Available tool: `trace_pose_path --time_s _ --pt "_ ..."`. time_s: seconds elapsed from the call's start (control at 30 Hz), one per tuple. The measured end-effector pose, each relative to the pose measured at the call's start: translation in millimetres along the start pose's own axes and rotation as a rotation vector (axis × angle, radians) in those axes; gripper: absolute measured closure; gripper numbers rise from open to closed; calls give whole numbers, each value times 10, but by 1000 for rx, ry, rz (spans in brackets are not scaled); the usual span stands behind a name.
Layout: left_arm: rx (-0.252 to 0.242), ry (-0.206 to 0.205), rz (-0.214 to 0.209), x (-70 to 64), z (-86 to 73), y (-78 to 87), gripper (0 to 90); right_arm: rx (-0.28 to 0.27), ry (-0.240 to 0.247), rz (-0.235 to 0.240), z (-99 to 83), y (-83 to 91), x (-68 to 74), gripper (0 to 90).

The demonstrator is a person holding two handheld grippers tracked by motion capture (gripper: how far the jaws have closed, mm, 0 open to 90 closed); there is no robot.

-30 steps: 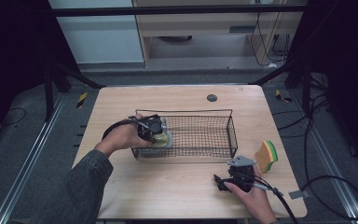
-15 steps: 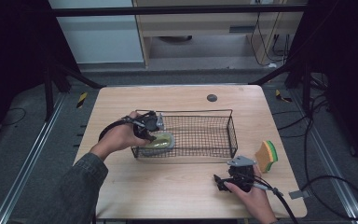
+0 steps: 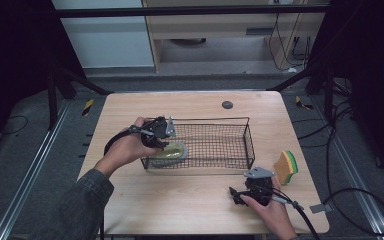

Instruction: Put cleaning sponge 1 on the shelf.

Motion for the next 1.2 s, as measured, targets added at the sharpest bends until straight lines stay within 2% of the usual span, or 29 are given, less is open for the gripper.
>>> trace_pose_path --time_s 0.1,0.13,0.17,0.2,0.23,0.27,0.3,0.33,0.37,0.4,0.47,0.53,0.57,0.6,0.63,0.67,0.7,0.73,0.8,0.83,0.87,0.9,0.93,1.0,1.07,1.1,1.2 --pt "-34 39 29 -25 7 85 436 22 -1 2 7 20 2 46" --pt "-44 55 41 -30 2 101 401 30 15 -18 12 43 -12 78" --pt "-48 70 38 -39 -7 120 358 23 35 -45 20 73 -31 96" --pt "-65 92 36 -52 -15 133 321 21 29 -54 22 111 -33 90" --pt "-65 92 36 -52 -15 133 279 17 28 -53 20 146 -40 91" --pt "-72 110 38 -60 -31 153 279 17 28 -53 20 146 -40 91" --pt "-93 148 54 -68 -71 186 206 22 22 -59 2 233 -45 114" --pt "-93 148 54 -68 -71 186 177 18 24 -60 -5 278 -41 124" --pt "-105 189 51 -83 -129 215 143 14 30 -67 -9 324 -45 134" --pt "-105 189 51 -83 -129 215 125 14 30 -67 -9 324 -45 134" --pt "-133 257 54 -96 -234 274 105 -11 33 -94 10 474 -71 183" --pt "-136 293 64 -94 -326 302 100 -21 16 -109 19 574 -94 206" --pt "-136 293 64 -94 -326 302 93 -21 16 -109 19 574 -94 206" --pt "-136 314 63 -94 -377 312 93 -31 13 -120 21 616 -111 217" --pt "-144 356 62 -93 -476 337 89 -45 3 -139 29 702 -133 227" --pt "-144 356 62 -93 -476 337 87 -52 -1 -147 38 741 -141 232" --pt "-160 409 69 -91 -578 368 87 -62 -5 -152 51 776 -147 234" --pt "-160 409 69 -91 -578 368 84 -62 -5 -152 51 776 -147 234" --pt "-177 463 67 -114 -688 374 69 -77 -23 -158 103 868 -153 236" --pt "-174 492 72 -153 -806 377 68 -78 -27 -160 124 889 -160 231" --pt "-174 492 72 -153 -806 377 68 -78 -27 -160 124 889 -160 231" --pt "-184 520 72 -195 -923 380 68 -79 -34 -154 170 936 -172 215" --pt "-189 527 74 -212 -980 383 68 -75 -33 -153 192 956 -181 207" --pt "-199 556 78 -252 -1089 382 64 -67 -28 -156 244 1006 -207 194" --pt "-200 568 81 -271 -1143 374 62 -66 -23 -162 277 1038 -228 188" --pt "-176 595 75 -324 -1251 322 61 -66 -23 -172 350 1098 -288 165" --pt "-163 606 63 -374 -1348 252 59 -61 -30 -168 425 1148 -372 157"
Point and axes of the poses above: each handheld gripper's, and its own axes: y roughly backward along the jaws, z roughly out of its top, x roughly to its left, the point moved 6 cm from there along -y, roughly forward along the jaws, and after that the axes turned 4 degrees about y, right-handed, at the moved point
